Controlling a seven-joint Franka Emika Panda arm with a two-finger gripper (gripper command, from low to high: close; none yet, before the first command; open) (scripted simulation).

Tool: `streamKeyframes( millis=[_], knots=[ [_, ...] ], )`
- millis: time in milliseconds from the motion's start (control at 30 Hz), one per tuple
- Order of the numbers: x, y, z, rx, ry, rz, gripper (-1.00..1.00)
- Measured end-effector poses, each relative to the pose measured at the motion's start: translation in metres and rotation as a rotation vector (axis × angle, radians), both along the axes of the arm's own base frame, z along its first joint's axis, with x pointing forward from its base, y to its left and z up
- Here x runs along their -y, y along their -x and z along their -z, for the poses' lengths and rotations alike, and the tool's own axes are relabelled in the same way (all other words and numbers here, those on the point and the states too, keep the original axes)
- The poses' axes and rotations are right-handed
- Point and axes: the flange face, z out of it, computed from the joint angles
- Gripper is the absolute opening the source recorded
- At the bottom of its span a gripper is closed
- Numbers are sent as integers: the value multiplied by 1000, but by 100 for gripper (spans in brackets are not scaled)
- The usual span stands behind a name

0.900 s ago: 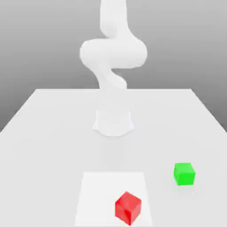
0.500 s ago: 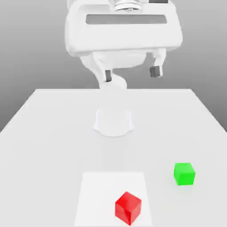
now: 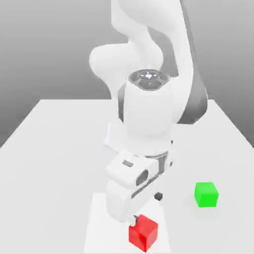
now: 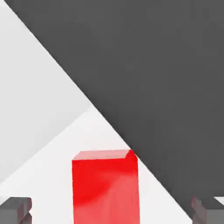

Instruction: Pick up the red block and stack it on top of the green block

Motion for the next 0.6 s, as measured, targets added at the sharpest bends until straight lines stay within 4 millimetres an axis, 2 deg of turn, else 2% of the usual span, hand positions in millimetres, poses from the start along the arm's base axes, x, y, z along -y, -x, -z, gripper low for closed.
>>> streamKeyframes(
  millis=[67,100,267,300,333,500,600],
  knots=[
    [0,1,26,-3,2,-3,0],
    [0,2,37,-4,1,-3,-100],
    [0,2,37,-6,1,-3,-100],
    [0,2,43,-7,1,-3,-100],
    [0,2,39,-6,1,-4,-100],
    [-3,3,-15,-7,0,-12,-100],
    [-66,35,-32,-15,-10,-198,-100]
  ],
)
